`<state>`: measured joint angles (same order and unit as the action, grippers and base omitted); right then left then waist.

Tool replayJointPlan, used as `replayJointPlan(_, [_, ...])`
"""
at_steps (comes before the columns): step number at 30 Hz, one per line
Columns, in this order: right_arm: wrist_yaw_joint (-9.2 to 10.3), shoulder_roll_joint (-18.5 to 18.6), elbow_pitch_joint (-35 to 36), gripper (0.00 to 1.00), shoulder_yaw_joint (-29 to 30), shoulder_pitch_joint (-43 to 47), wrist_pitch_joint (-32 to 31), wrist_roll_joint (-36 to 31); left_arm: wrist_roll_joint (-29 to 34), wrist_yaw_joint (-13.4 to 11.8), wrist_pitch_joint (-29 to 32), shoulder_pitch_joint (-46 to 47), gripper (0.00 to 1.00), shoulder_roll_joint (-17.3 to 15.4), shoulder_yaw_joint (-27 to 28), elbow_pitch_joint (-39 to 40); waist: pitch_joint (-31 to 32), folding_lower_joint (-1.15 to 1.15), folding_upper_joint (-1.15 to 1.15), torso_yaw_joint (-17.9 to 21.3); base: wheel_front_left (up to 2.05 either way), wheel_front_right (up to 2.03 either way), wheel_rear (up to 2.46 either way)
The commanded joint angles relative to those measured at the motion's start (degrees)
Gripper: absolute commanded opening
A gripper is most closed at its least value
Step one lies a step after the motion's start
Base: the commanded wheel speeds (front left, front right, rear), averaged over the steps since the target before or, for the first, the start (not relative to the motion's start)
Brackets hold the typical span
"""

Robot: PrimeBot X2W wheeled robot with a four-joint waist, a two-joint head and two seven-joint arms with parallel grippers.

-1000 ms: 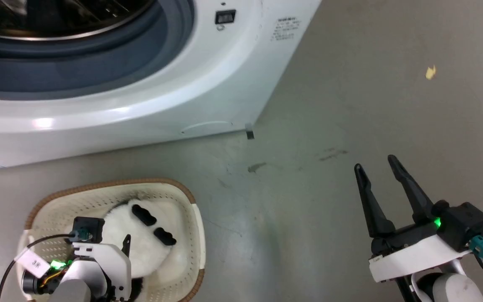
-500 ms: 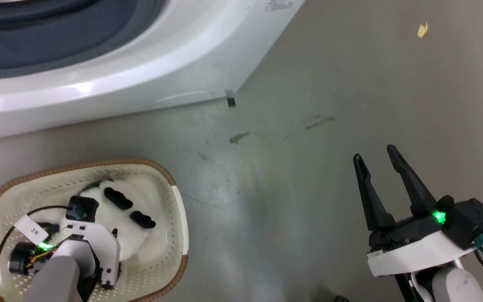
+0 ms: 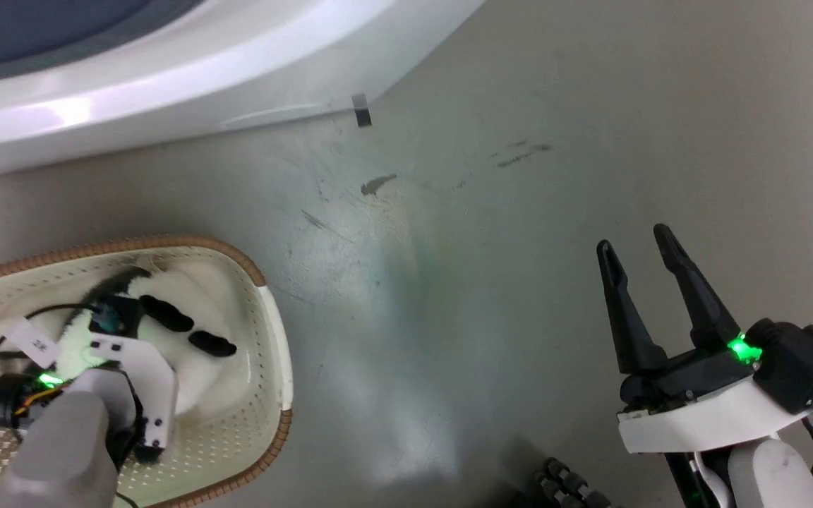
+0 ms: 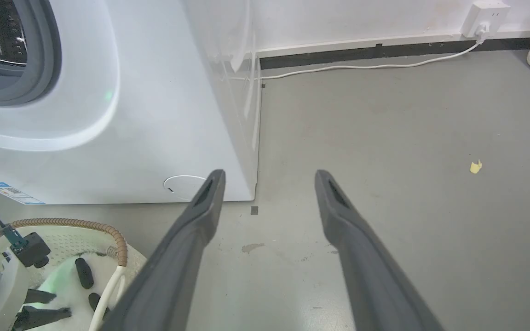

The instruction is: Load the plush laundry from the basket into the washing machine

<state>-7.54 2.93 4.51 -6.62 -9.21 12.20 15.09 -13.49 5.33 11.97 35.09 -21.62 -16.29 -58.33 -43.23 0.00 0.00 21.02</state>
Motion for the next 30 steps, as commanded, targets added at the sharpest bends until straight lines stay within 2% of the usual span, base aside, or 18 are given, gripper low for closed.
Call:
replayJointPlan(1, [0.05, -0.04, 0.5, 1.0, -0.16, -1.23, 0.54, 0.64, -0.6, 0.38, -0.07, 1.52, 1.0, -0.97, -0.58, -2.07, -1.31, 0.0, 0.0, 0.61, 0.0, 0.0, 0.0])
replayJointPlan(3, [0.05, -0.04, 0.52, 1.0, -0.35, -1.44, 0.78, 0.83, -1.13, 0.56, -0.24, 2.51, 1.0, -1.19, -0.95, -3.28, -2.16, 0.0, 0.0, 0.97, 0.0, 0.0, 0.0])
replayJointPlan(4, [0.05, -0.05, 0.48, 1.0, -0.51, -1.62, 0.9, 0.9, -1.31, 0.7, -0.4, 2.96, 0.0, -1.26, -1.28, -3.81, -2.53, 0.0, 0.0, 1.19, 0.0, 0.0, 0.0])
replayJointPlan(10, [0.05, -0.05, -0.07, 1.0, -1.58, -3.62, 1.62, 1.67, -3.26, 1.11, -3.18, 4.11, 0.0, -2.27, -2.01, -7.4, -3.36, 0.0, 0.0, 2.93, 0.0, 0.0, 0.0])
replayJointPlan(15, [0.05, -0.05, -0.65, 1.0, -1.27, -3.77, 2.22, 0.88, -5.48, 1.36, -7.93, 3.28, 0.0, -1.04, -2.15, -10.16, -0.27, 0.0, 0.0, 2.43, 0.0, 0.0, 0.0])
replayJointPlan(21, [0.05, -0.05, -1.79, 1.0, 1.61, -0.81, 2.8, -2.99, -7.95, 1.77, -17.42, 0.09, 0.0, 2.5, -2.65, -12.41, 8.64, 0.0, 0.0, -1.19, 0.0, 0.0, 0.0])
replayJointPlan(30, [0.05, -0.05, -2.84, 1.0, 4.08, 4.43, 2.8, -7.62, -9.23, 2.0, -26.1, -6.48, 0.0, 7.39, -3.41, -10.43, 22.01, 0.0, 0.0, -6.87, 0.0, 0.0, 0.0])
